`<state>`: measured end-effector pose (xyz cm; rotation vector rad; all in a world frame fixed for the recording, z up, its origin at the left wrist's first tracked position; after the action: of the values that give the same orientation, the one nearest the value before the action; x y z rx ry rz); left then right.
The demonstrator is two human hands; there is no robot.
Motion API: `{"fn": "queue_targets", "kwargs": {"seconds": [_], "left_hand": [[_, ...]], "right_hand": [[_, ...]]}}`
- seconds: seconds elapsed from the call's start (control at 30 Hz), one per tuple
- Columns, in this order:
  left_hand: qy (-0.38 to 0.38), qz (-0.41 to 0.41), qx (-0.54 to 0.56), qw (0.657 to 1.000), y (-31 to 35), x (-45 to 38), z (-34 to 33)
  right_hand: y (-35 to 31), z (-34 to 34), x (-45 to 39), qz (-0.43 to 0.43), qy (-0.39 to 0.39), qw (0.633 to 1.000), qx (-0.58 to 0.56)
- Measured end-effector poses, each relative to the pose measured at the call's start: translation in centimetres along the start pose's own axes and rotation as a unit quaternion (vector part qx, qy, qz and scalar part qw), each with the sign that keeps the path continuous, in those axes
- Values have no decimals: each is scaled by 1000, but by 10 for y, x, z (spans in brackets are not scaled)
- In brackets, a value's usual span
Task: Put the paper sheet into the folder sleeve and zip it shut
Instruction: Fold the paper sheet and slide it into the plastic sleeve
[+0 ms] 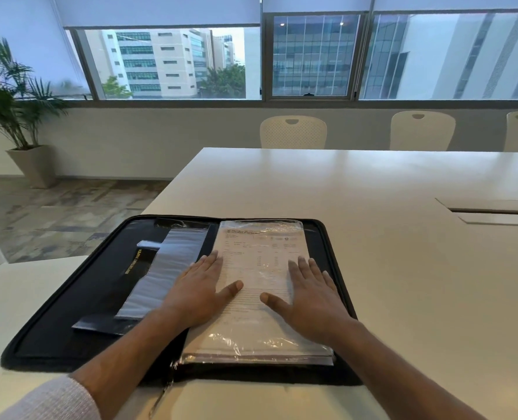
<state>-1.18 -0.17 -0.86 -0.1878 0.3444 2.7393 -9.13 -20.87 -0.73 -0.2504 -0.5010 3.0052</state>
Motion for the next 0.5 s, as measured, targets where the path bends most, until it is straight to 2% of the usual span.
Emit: {"fn": "queue_targets", "kwargs": {"seconds": [0.27, 0.5], "left_hand": [[50, 49, 28, 997, -12, 55, 16], [88, 75, 28, 993, -53, 72, 33]], "right_hand": [[3, -3, 18, 32, 28, 999, 5], [3, -1, 18, 32, 27, 999, 5]]}}
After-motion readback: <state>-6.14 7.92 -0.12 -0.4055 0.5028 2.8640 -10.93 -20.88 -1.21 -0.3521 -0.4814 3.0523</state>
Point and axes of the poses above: each hand's wrist, its own x-axis away from the middle knuckle, its own z-axis out of the back of the hand, y = z × x, the point moved 5 cm from there along -x, towards the middle knuckle, and after that the axes turned 12 degrees about y, right-handed, at the moved point
